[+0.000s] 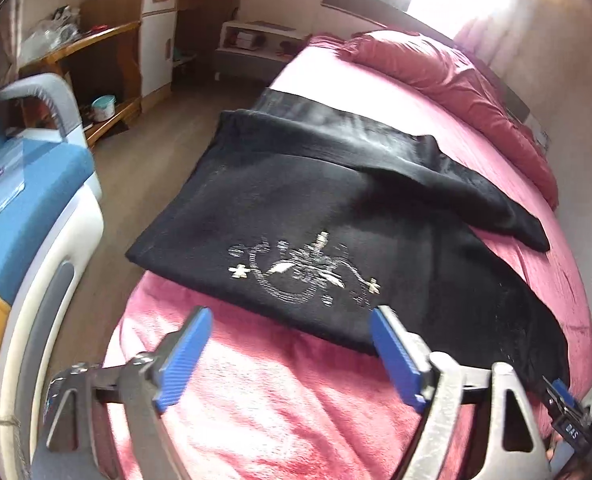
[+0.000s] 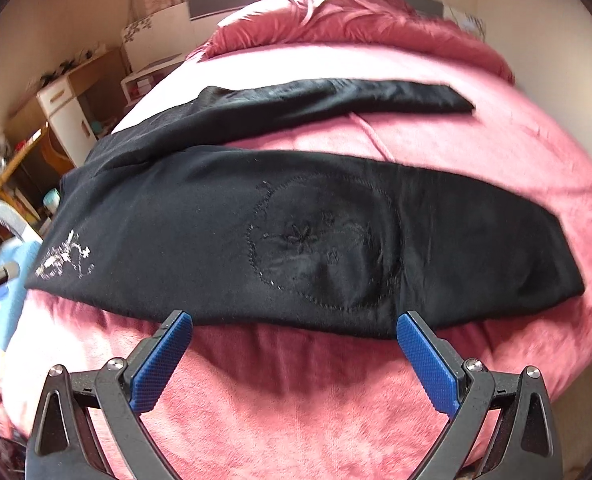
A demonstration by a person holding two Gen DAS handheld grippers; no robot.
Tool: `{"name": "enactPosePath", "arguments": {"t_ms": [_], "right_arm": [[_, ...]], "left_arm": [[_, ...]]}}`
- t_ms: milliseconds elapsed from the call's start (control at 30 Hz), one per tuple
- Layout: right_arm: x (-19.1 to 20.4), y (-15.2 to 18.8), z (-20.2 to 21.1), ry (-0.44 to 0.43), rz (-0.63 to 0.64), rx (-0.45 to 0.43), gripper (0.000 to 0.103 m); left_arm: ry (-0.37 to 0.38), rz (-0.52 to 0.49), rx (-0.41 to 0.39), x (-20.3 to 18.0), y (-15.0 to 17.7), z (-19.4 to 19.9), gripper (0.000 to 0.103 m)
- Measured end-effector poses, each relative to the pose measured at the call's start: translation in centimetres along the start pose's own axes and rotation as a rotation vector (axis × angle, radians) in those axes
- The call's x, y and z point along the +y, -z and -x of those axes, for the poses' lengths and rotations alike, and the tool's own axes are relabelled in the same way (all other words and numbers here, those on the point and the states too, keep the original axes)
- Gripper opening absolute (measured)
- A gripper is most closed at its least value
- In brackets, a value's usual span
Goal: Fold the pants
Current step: 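Move both grippers open toward the embroidered black trousers' leg edge, then close the left gripper on the trousers edge while the right gripper grasps the leg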
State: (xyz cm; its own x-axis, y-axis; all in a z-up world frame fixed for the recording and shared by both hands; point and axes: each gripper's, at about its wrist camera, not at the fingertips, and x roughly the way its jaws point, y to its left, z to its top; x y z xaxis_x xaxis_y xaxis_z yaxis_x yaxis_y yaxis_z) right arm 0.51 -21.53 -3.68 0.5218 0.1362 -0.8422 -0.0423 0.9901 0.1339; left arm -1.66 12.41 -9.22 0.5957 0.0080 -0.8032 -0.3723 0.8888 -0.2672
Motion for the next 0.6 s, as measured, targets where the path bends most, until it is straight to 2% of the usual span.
{"name": "enactPosePath", "arguments": {"t_ms": [67,133,233,267,367,400,467,600], "right_arm": [[-2.0,0.1,-0.2,-0.060,-0.089,0.047,0.103],[-4.8,0.4,-0.5,-0.109,-0.211,0.087,0.103],[-8.8,1.0,-0.3,-0.148,-0.367,0.089,0.103],[-10.0,1.2,-0.1,-0.154,-0.408,0.084,0.102],[-14.1,1.9,0.5,-0.148,-0.533,0.053,0.098],[-15.4,2.2,0.7,-0.140,-0.576,0.047,0.098],[-18.3,3.0,0.8,-0.122,-0.675,0.037,0.088],[-22.4,4.0,0.2,-0.106,-0.829,0.016,0.075]], "left_arm": [[0.008,0.048,0.014,1.4,-0.4,-0.4,0.091],[0.032,0.102,0.019,2.9,-0.7,-0.9,0.097],[0.041,0.155,0.049,4.5,-1.3,-2.1,0.097],[0.036,0.176,0.070,5.0,-1.5,-2.8,0.095],[0.029,0.229,0.136,6.0,-1.9,-5.0,0.070],[0.031,0.249,0.155,6.3,-2.0,-5.7,0.067],[0.030,0.292,0.166,6.8,-2.3,-6.7,0.060],[0.012,0.307,0.162,6.5,-3.0,-7.8,0.057]]}}
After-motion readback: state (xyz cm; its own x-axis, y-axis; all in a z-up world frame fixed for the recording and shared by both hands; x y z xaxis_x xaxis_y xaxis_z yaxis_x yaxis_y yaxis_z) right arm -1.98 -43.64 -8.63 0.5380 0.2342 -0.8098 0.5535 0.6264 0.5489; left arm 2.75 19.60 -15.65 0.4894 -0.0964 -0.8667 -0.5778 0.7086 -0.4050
